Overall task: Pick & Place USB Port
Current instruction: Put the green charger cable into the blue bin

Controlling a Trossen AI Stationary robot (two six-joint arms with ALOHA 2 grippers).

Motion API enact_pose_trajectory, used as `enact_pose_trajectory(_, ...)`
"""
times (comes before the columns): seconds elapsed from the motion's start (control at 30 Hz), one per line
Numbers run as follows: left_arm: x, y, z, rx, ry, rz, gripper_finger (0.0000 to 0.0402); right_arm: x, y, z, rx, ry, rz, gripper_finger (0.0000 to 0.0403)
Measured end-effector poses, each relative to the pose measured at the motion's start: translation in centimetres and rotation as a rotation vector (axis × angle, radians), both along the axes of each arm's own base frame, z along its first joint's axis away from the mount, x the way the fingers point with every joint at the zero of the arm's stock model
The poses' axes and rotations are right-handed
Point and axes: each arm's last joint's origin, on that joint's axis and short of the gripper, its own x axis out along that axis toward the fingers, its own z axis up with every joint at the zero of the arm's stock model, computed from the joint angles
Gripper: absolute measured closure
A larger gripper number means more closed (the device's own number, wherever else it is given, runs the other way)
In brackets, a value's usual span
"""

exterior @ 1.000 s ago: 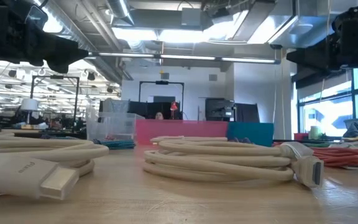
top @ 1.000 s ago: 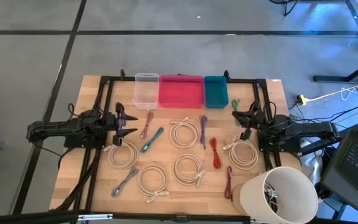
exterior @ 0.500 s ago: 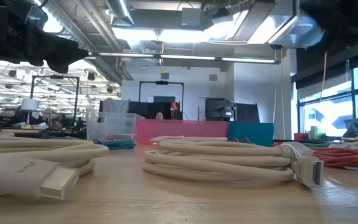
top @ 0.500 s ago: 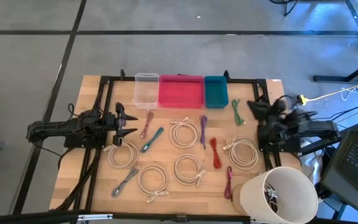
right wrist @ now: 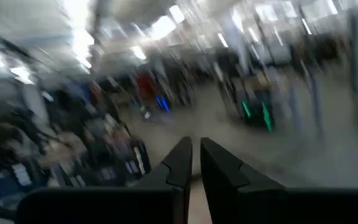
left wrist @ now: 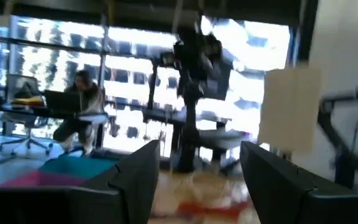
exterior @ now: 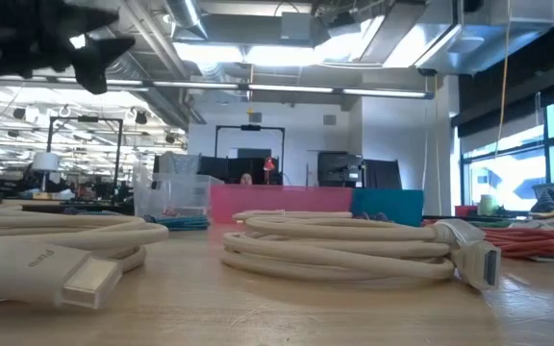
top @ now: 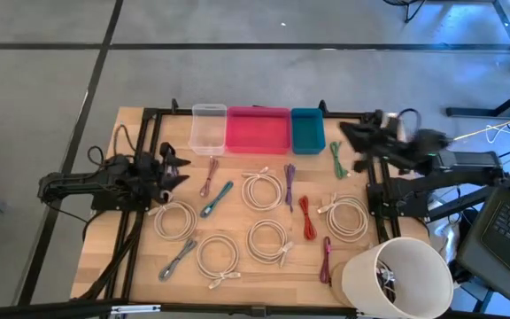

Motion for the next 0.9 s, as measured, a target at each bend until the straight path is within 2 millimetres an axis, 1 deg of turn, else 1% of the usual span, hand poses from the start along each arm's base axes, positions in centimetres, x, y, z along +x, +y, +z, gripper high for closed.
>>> enact_pose_trajectory(0.1,-0.4,0.4,0.8,-0.131,-0.114,0.106,0.0185,2.0,0.0,-0.5,0.23,0.145,-0.053,0.0366)
enact_pose_trajectory(0.17,-0.8,0.6,1.6,-0.198,-0.215,0.176,0.0185,2.8,0.1,-0.9,0.361,0.254,-0.088,0.0366)
enact_pose_trajectory(0.23,-1.3,0.8,2.2,-0.239,-0.304,0.241,0.0185,3.1,0.1,-1.6,0.451,0.394,-0.146,0.0366)
enact_pose_trajectory(0.3,-1.8,1.0,2.7,-0.27,-0.388,0.305,0.0185,2.8,0.0,-2.1,0.531,0.535,-0.233,0.0366)
enact_pose_trajectory(0.4,-2.3,1.3,3.1,-0.333,-0.453,0.422,0.0185,2.1,-0.4,-3.1,0.681,0.714,-0.39,0.0366)
enact_pose_trajectory(0.53,-2.5,1.5,3.0,-0.377,-0.459,0.522,0.0185,1.1,-0.8,-4.6,0.861,0.917,-0.536,0.0366)
enact_pose_trajectory(0.6,-2.5,1.6,3.0,-0.396,-0.464,0.538,0.0185,0.9,-1.0,-5.2,0.899,0.981,-0.571,0.0366)
enact_pose_trajectory(0.67,-2.6,1.7,2.9,-0.435,-0.477,0.56,0.0185,0.9,-1.3,-5.8,0.904,0.999,-0.585,0.0366)
enact_pose_trajectory(0.8,-2.7,1.8,2.9,-0.471,-0.485,0.611,0.0185,1.0,-2.3,-7.3,0.871,1.071,-0.561,0.0366)
enact_pose_trajectory(0.9,-2.7,1.8,2.8,-0.499,-0.5,0.6,0.0185,1.0,-3.2,-8.6,0.878,1.136,-0.533,0.0364)
